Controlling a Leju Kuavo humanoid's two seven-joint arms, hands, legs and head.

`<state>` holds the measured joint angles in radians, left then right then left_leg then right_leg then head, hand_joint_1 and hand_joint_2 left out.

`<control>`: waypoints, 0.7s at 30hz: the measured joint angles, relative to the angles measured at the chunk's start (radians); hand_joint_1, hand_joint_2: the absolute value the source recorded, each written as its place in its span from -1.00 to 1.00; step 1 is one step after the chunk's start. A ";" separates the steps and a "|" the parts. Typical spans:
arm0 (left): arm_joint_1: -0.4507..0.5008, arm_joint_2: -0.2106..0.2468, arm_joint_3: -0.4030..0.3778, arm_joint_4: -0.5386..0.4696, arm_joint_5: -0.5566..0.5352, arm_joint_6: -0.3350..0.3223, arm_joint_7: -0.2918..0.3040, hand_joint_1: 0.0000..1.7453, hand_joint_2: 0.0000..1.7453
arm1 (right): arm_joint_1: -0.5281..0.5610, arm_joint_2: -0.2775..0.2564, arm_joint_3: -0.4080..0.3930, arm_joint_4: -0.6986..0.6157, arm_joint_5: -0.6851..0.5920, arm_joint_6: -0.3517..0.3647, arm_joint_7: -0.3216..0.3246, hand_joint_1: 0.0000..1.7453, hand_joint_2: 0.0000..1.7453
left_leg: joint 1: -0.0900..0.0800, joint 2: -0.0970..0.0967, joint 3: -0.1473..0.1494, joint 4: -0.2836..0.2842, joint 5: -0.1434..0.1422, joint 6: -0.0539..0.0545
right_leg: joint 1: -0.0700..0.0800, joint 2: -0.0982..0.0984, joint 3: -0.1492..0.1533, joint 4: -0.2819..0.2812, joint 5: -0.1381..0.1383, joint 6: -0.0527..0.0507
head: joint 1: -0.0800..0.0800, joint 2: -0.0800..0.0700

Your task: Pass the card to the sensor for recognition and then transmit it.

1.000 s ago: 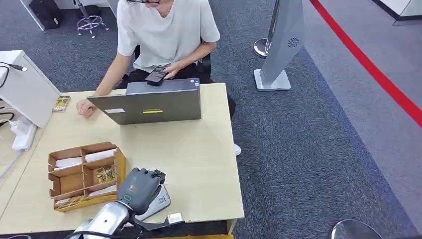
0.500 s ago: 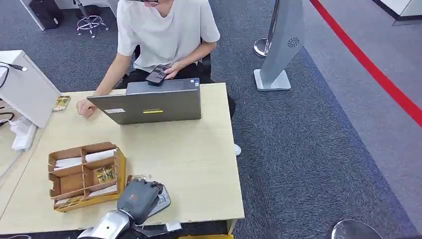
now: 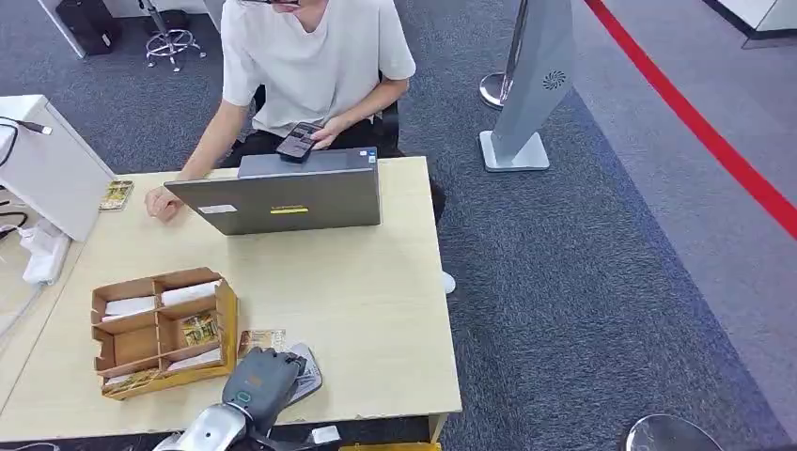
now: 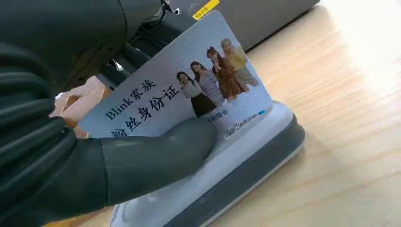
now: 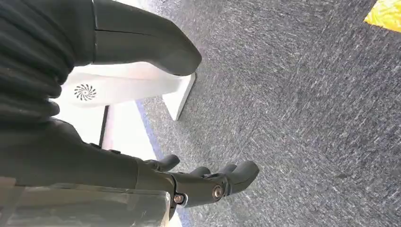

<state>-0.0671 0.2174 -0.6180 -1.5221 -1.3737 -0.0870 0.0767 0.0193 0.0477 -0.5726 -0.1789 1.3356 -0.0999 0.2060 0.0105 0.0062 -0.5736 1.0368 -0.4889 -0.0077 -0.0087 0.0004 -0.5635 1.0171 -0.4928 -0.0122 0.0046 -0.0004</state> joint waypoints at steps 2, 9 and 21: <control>0.002 -0.005 0.005 0.001 -0.018 0.018 0.017 1.00 1.00 | 0.000 0.000 0.000 0.000 0.003 -0.002 0.000 -1.00 1.00 | 0.000 0.000 0.000 0.000 0.000 0.000 | 0.000 0.000 0.000 0.000 0.000 0.000 | 0.000 0.000; -0.085 -0.017 0.047 -0.079 -0.046 0.043 0.043 1.00 1.00 | 0.001 0.000 -0.005 0.000 0.017 -0.003 -0.006 -1.00 1.00 | 0.000 -0.001 -0.001 0.000 0.001 0.001 | 0.000 -0.002 0.000 0.000 0.001 0.001 | 0.000 0.000; -0.354 0.044 0.150 -0.152 -0.048 -0.024 0.050 1.00 1.00 | 0.005 0.000 -0.005 0.000 0.034 0.019 -0.012 -1.00 1.00 | 0.000 -0.001 -0.001 0.000 0.003 0.002 | 0.000 -0.002 -0.001 0.000 0.002 0.000 | 0.000 0.000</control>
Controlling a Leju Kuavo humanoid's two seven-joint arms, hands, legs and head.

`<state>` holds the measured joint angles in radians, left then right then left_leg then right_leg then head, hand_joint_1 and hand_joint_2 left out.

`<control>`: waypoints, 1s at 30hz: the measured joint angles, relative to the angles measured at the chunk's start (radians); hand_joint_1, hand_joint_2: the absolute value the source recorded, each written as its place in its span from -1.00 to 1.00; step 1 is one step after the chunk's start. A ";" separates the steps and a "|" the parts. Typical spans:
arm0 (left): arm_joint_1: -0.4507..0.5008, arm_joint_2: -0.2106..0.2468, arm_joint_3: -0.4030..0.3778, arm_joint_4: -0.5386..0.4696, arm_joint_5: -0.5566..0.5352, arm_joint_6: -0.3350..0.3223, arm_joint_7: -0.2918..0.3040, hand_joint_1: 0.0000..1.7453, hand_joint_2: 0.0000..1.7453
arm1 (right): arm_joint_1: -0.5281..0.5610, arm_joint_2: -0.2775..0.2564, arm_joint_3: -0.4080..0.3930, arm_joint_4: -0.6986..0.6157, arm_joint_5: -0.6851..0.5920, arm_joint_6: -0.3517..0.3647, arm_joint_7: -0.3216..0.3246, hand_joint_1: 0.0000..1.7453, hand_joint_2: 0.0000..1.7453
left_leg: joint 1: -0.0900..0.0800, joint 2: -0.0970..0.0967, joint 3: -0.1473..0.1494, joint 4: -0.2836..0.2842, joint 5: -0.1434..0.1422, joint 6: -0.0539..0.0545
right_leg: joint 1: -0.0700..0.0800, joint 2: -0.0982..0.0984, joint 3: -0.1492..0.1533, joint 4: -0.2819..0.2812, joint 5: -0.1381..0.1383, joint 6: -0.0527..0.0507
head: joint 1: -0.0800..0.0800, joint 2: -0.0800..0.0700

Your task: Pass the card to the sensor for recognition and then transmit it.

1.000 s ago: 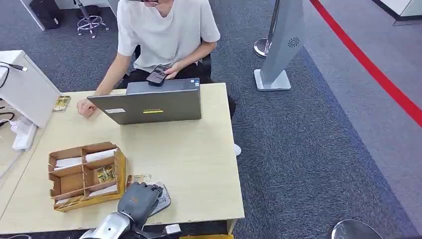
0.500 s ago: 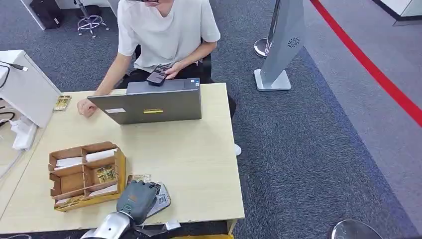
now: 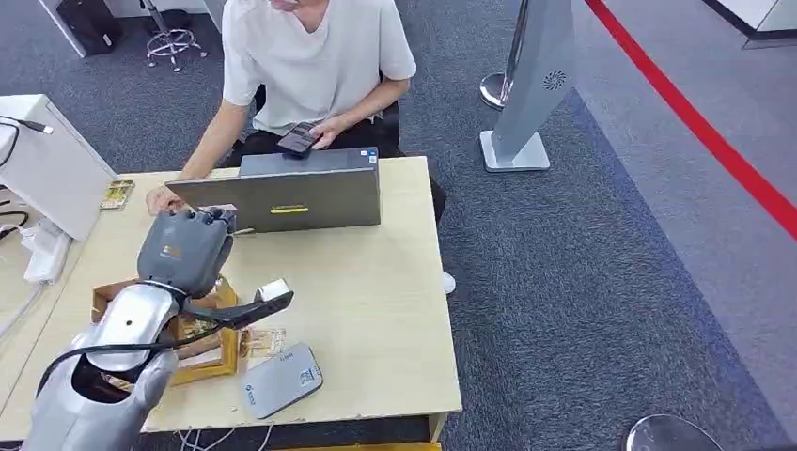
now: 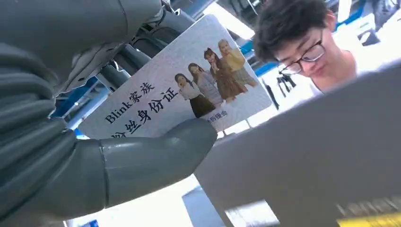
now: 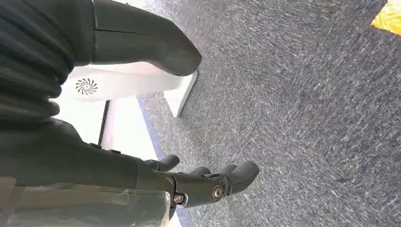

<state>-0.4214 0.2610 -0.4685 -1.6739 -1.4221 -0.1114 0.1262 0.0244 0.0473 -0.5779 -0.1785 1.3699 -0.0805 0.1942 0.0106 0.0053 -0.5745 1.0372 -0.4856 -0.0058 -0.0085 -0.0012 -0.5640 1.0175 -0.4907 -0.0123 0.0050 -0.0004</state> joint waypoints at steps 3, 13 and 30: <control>-0.048 0.021 0.008 0.000 0.000 -0.019 0.019 1.00 1.00 | 0.000 -0.001 0.000 0.000 0.001 0.009 0.000 -1.00 1.00 | 0.000 0.000 0.000 0.000 0.000 0.000 | 0.000 0.000 0.000 0.000 0.000 0.000 | 0.000 0.000; -0.170 0.123 0.095 0.061 -0.006 -0.032 0.034 1.00 1.00 | 0.000 -0.011 0.000 0.000 0.015 0.021 -0.012 -1.00 1.00 | 0.000 0.000 0.000 0.000 0.000 0.000 | 0.000 0.001 0.000 0.000 0.000 0.000 | 0.000 0.000; -0.181 0.159 0.105 0.127 -0.032 -0.032 0.027 1.00 1.00 | 0.000 -0.015 -0.001 0.000 0.016 0.034 -0.010 -1.00 1.00 | 0.000 0.000 -0.001 0.000 0.000 0.000 | 0.000 0.001 -0.001 0.000 0.000 0.000 | 0.000 0.000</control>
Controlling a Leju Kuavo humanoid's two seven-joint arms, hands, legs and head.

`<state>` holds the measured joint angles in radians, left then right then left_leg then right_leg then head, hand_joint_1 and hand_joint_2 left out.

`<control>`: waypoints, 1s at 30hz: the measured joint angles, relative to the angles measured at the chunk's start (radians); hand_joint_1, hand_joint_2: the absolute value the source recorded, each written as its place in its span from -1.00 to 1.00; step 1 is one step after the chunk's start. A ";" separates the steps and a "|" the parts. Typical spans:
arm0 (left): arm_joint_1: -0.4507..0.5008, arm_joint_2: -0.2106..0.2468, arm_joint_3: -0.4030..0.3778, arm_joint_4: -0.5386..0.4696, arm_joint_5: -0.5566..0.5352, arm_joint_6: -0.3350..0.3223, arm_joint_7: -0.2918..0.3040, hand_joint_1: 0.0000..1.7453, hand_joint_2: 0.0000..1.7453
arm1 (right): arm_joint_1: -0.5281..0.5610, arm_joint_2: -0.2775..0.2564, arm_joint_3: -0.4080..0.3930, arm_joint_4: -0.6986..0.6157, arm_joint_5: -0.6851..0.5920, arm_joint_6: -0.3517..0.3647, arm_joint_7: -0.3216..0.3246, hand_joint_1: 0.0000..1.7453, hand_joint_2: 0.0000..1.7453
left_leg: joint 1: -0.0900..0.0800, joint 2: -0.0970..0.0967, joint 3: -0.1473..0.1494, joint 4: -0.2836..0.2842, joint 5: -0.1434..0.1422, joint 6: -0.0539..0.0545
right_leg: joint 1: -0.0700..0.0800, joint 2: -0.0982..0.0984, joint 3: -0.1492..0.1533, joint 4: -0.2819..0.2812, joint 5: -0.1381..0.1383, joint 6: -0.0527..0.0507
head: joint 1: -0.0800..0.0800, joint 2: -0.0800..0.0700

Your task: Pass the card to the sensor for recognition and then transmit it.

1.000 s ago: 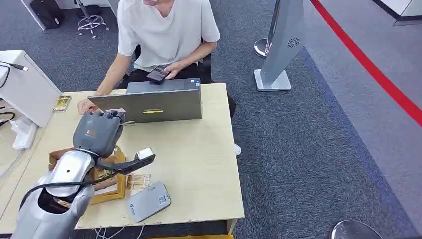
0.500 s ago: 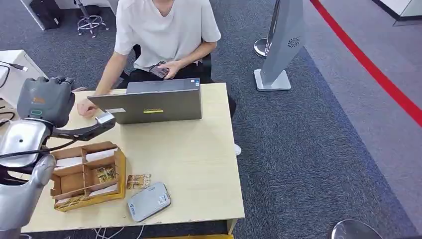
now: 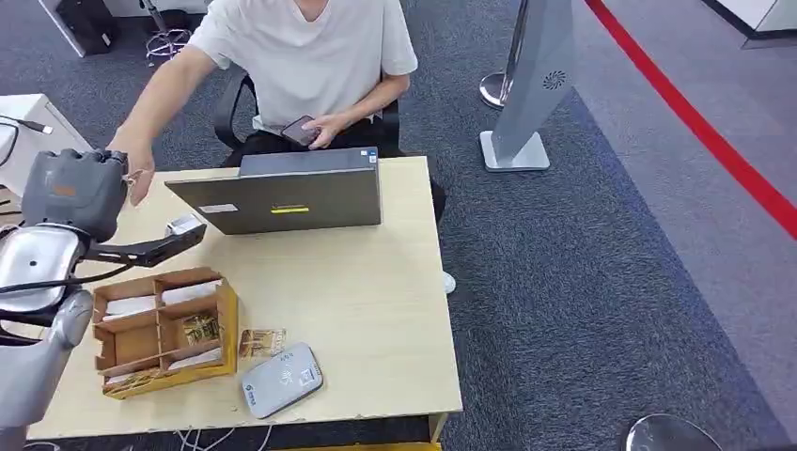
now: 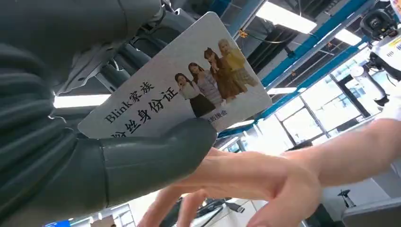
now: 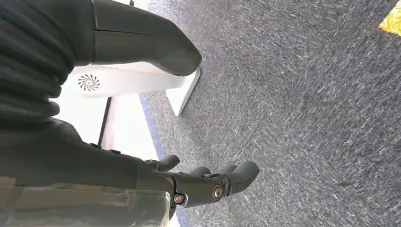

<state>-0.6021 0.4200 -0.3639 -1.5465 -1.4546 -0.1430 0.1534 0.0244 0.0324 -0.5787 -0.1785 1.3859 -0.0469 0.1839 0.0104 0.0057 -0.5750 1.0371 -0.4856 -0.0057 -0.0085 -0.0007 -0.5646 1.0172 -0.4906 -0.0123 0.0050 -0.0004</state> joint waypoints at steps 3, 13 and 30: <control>0.000 0.000 0.000 0.006 0.000 0.001 0.000 1.00 1.00 | 0.000 0.000 0.000 0.000 0.000 0.000 0.001 -1.00 1.00 | 0.000 0.000 0.000 0.000 0.000 0.000 | 0.000 0.000 0.000 0.000 0.000 0.000 | 0.000 0.000; 0.000 -0.001 0.000 0.018 0.000 0.001 0.000 1.00 1.00 | 0.000 -0.001 0.000 0.000 0.000 -0.001 0.001 -1.00 1.00 | 0.000 0.000 0.000 0.000 0.000 0.000 | 0.000 0.000 0.000 0.000 0.000 0.000 | 0.000 0.000; 0.014 -0.037 0.000 0.016 0.007 0.000 -0.003 -1.00 1.00 | -0.001 -0.001 -0.003 0.000 0.002 -0.005 0.001 -1.00 1.00 | 0.000 0.000 0.000 0.000 0.000 0.000 | 0.000 0.000 0.000 0.000 0.000 0.000 | 0.000 0.000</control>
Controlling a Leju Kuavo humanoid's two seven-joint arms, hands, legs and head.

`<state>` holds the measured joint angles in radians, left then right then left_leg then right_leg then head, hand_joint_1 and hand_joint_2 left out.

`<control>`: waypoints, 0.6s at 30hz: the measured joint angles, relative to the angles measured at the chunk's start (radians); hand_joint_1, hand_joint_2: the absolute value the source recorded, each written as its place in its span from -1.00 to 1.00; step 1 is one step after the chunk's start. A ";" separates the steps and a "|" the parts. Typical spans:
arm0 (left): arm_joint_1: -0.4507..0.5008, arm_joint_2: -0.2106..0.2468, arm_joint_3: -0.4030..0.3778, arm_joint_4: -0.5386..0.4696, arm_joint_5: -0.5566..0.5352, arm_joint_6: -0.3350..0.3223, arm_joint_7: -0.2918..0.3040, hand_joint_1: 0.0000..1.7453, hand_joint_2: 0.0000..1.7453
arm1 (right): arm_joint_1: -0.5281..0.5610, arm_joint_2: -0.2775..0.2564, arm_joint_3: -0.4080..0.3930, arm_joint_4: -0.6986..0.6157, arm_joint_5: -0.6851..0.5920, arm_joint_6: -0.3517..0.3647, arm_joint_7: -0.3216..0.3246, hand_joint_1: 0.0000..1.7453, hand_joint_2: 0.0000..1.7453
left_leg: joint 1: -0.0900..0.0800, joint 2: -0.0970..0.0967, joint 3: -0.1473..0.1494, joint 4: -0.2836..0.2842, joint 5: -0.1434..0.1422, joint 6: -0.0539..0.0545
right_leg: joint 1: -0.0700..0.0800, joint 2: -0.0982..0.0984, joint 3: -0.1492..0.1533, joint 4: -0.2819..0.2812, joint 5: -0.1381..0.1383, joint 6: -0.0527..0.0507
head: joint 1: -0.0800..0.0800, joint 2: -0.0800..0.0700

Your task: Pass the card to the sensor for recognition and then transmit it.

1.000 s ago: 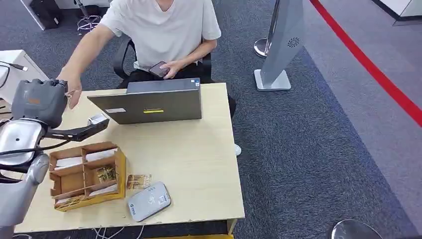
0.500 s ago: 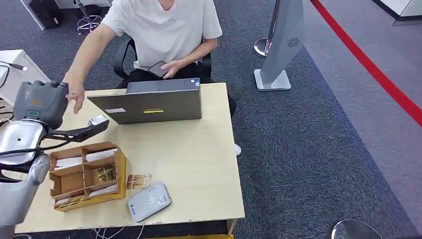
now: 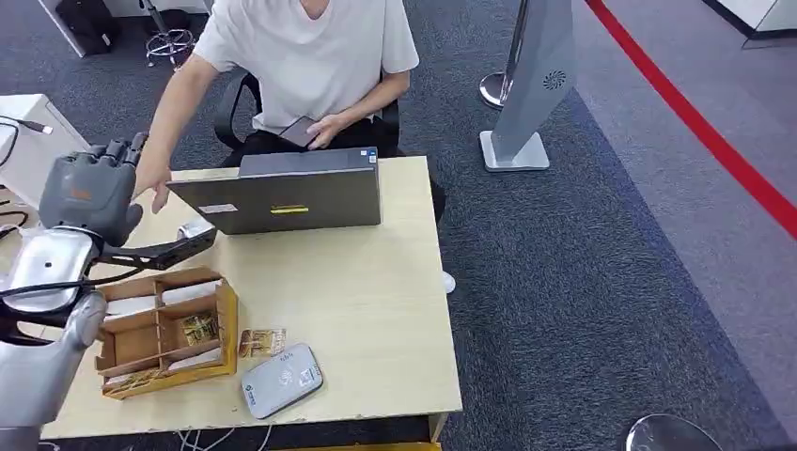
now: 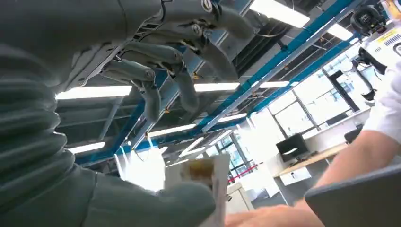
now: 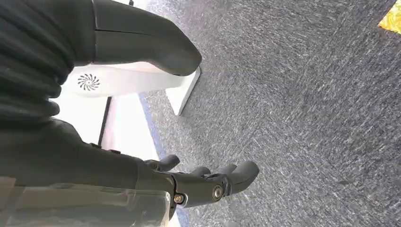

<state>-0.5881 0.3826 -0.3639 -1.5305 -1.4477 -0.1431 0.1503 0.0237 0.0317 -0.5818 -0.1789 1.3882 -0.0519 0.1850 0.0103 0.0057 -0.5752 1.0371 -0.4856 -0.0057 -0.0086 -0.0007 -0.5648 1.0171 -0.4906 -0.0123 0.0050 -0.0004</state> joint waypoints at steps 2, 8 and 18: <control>0.014 -0.005 0.000 -0.007 0.000 0.002 0.000 -1.00 1.00 | 0.000 0.000 -0.002 0.000 0.000 0.000 0.001 -1.00 1.00 | 0.000 0.000 0.000 0.000 0.000 0.000 | 0.000 0.000 0.000 0.000 0.000 0.000 | 0.000 0.000; 0.078 -0.024 0.000 -0.063 0.016 0.013 -0.009 -1.00 1.00 | 0.000 0.000 -0.013 0.000 0.001 -0.002 0.006 -1.00 1.00 | 0.000 0.000 0.000 0.000 0.000 0.000 | 0.000 0.000 0.000 0.000 0.000 0.000 | 0.000 0.000; 0.297 -0.001 0.000 -0.229 0.082 0.053 -0.042 -1.00 1.00 | 0.002 0.011 -0.039 0.000 -0.024 -0.023 0.021 -1.00 1.00 | 0.000 0.002 0.000 -0.001 -0.002 0.000 | 0.000 0.002 0.000 0.000 -0.001 0.001 | 0.000 0.000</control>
<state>-0.2912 0.3813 -0.3643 -1.7592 -1.3661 -0.0897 0.1080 0.0257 0.0423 -0.6206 -0.1785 1.3645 -0.0752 0.2064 0.0101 0.0072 -0.5752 1.0366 -0.4872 -0.0058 -0.0088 0.0016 -0.5649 1.0170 -0.4917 -0.0116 0.0049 -0.0004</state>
